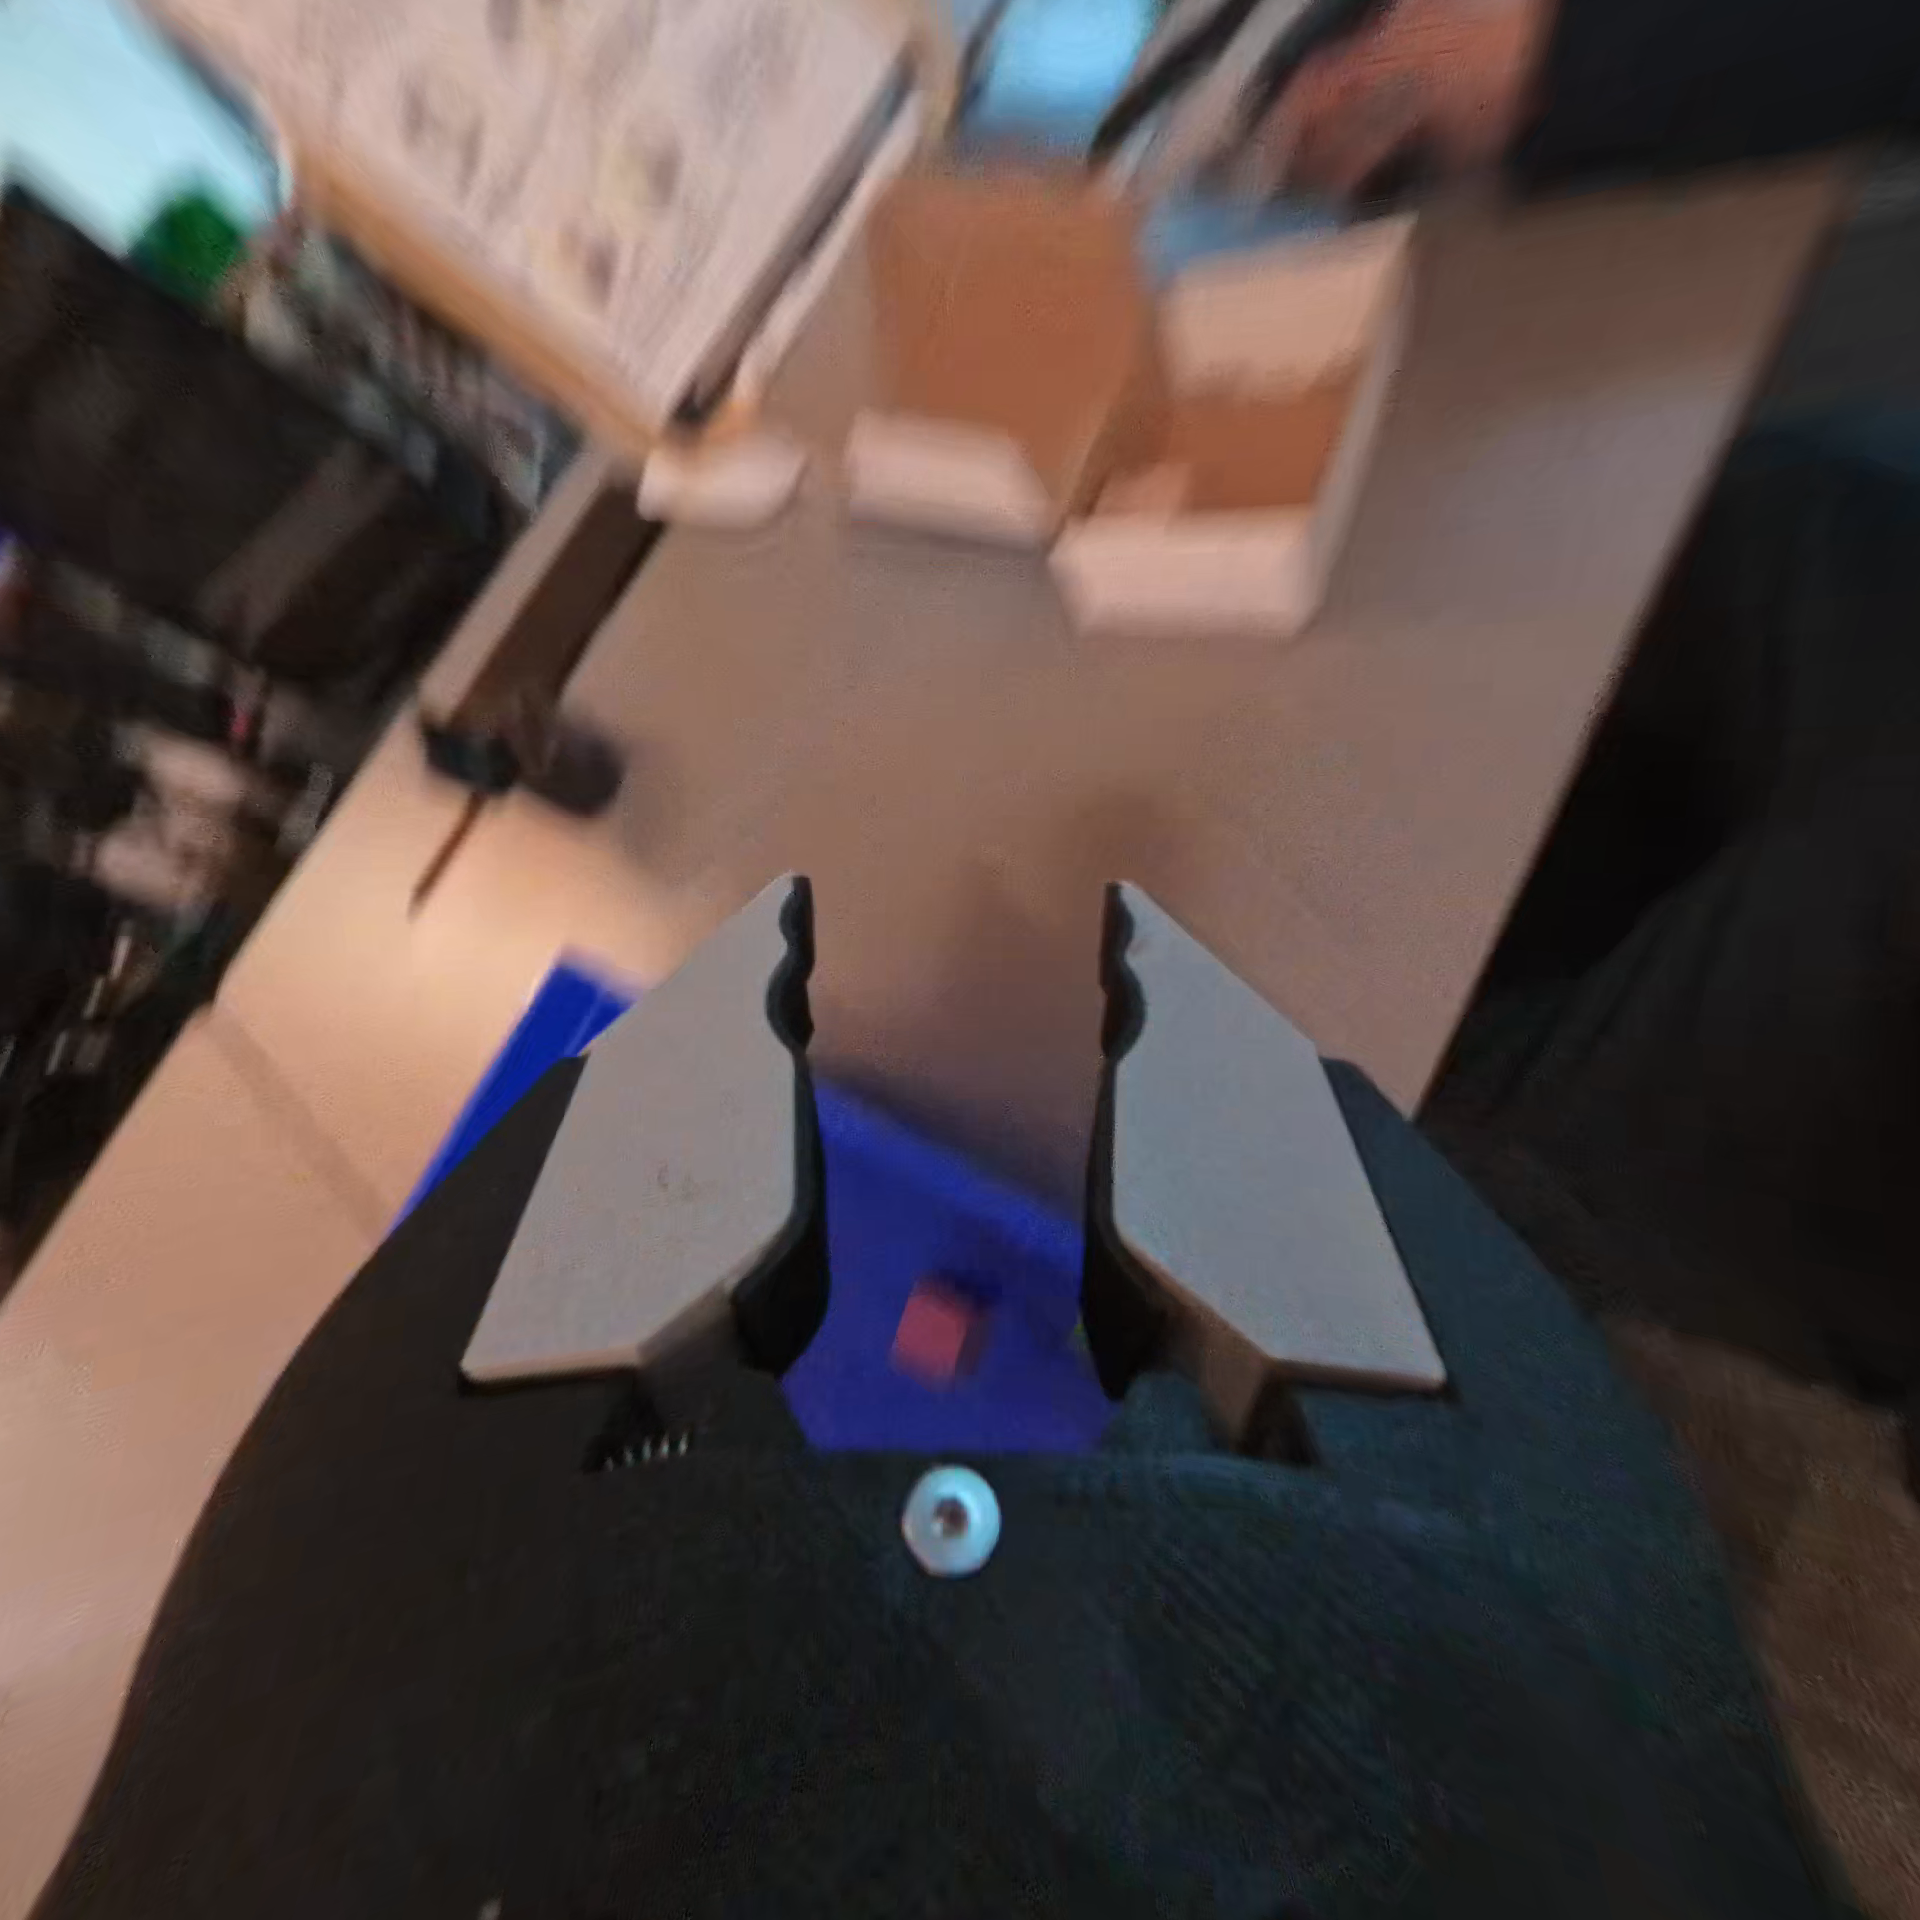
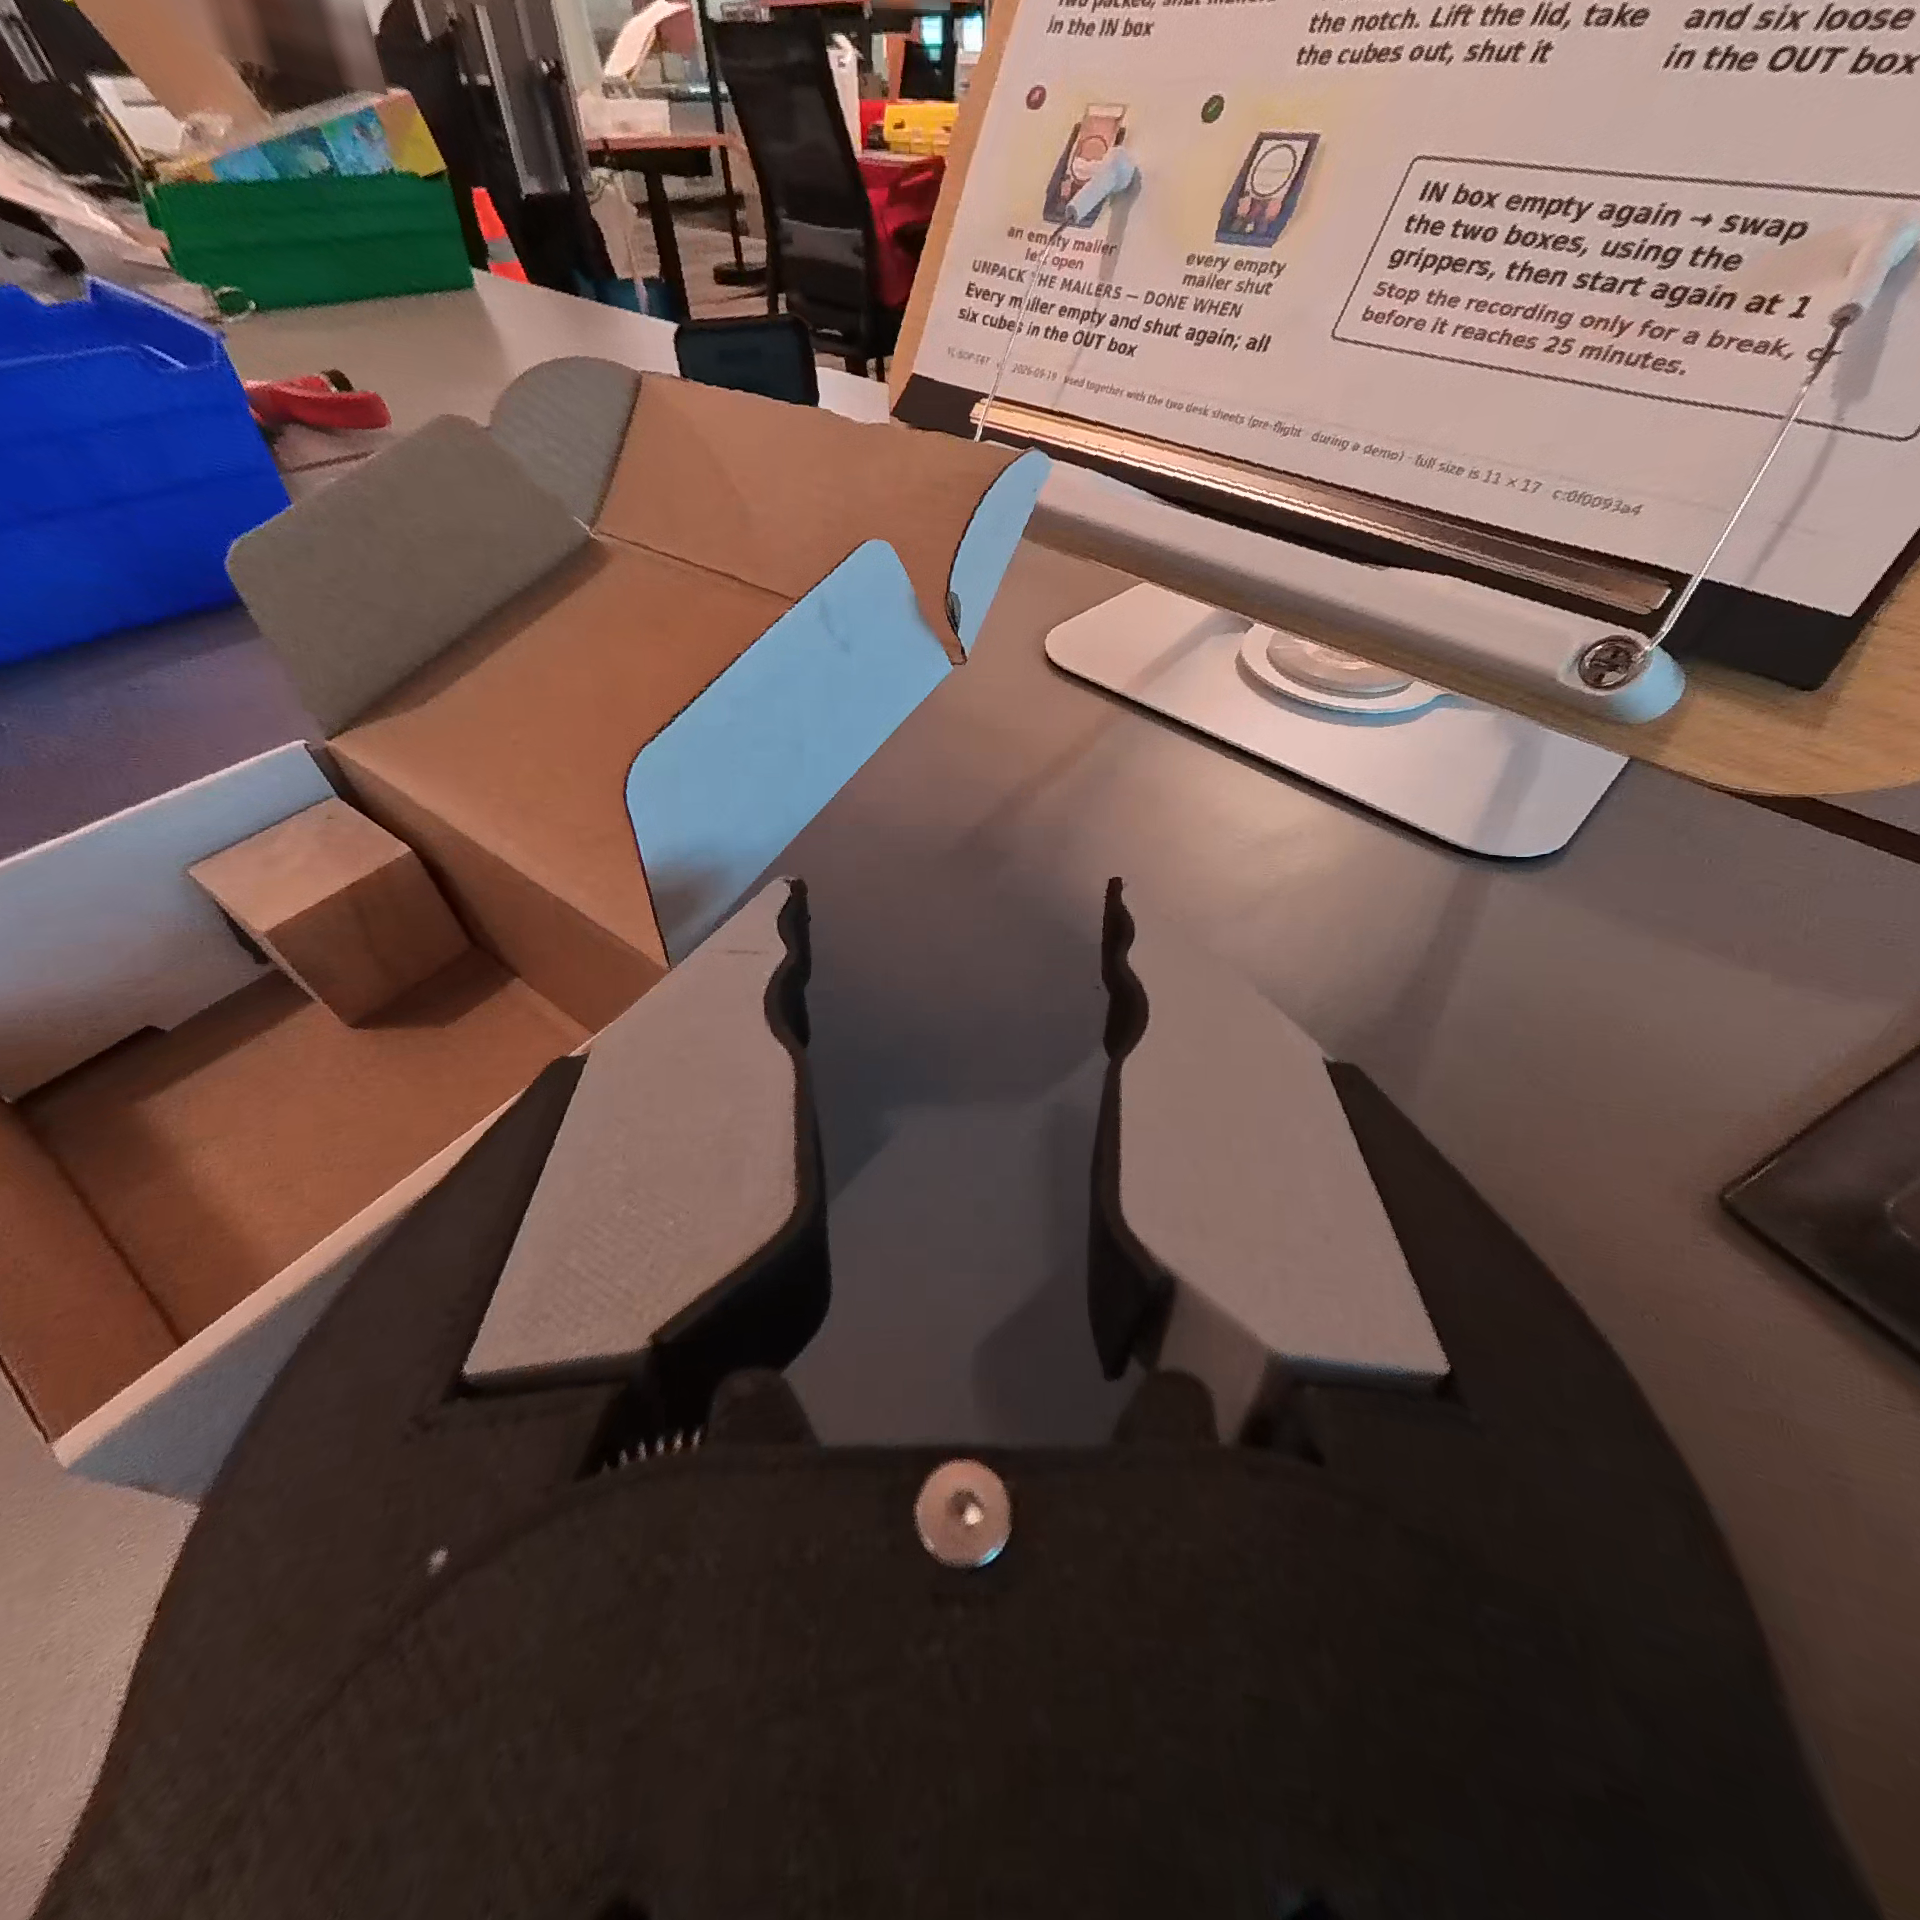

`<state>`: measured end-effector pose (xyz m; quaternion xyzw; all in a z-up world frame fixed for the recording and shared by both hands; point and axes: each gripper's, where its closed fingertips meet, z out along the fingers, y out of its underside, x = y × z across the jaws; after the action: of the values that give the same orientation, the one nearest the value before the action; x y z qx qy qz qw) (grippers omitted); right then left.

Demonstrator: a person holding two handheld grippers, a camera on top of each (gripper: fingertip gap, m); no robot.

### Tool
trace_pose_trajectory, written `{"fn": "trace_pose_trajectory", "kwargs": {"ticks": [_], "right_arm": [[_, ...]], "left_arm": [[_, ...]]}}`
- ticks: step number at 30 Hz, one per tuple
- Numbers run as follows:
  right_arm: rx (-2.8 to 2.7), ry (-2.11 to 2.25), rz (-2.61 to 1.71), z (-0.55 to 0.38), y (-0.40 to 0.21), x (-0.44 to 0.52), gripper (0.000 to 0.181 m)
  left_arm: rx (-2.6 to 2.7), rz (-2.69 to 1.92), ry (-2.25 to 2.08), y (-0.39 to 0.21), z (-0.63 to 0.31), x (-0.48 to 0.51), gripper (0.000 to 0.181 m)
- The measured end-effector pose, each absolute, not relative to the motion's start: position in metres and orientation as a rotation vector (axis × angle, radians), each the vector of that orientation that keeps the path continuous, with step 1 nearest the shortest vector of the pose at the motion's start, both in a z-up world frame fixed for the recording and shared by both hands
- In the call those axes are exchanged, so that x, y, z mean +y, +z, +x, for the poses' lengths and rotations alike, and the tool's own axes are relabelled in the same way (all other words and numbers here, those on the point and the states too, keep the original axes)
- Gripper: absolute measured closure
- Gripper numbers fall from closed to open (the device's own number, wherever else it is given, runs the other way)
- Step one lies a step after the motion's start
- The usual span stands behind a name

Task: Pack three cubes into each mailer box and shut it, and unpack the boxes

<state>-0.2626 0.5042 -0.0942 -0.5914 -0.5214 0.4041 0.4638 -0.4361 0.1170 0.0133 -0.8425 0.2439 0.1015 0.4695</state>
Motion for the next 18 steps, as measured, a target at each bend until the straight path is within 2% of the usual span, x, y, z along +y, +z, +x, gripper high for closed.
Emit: {"fn": "trace_pose_trajectory", "kwargs": {"ticks": [3, 8, 14, 17, 18], "right_arm": [[-1.269, 0.995, -1.452, -0.262, -0.093, 0.505, 0.128], [-1.25, 1.006, -1.456, -0.26, -0.092, 0.507, 0.129], [-1.255, 0.995, -1.456, -0.261, -0.093, 0.507, 0.13], [-1.265, 0.996, -1.46, -0.262, -0.094, 0.506, 0.131], [-1.266, 0.999, -1.462, -0.262, -0.094, 0.506, 0.131]], "left_arm": [[0.497, -2.342, 0.339, -0.039, -0.505, 0.086, 0.132], [0.442, -2.662, 0.213, -0.114, -0.541, 0.057, 0.131], [0.501, -2.8, 0.126, -0.153, -0.552, 0.058, 0.137], [0.524, -2.855, 0.06, -0.166, -0.551, 0.057, 0.154], [0.539, -2.874, 0.053, -0.169, -0.551, 0.055, 0.154]]}}
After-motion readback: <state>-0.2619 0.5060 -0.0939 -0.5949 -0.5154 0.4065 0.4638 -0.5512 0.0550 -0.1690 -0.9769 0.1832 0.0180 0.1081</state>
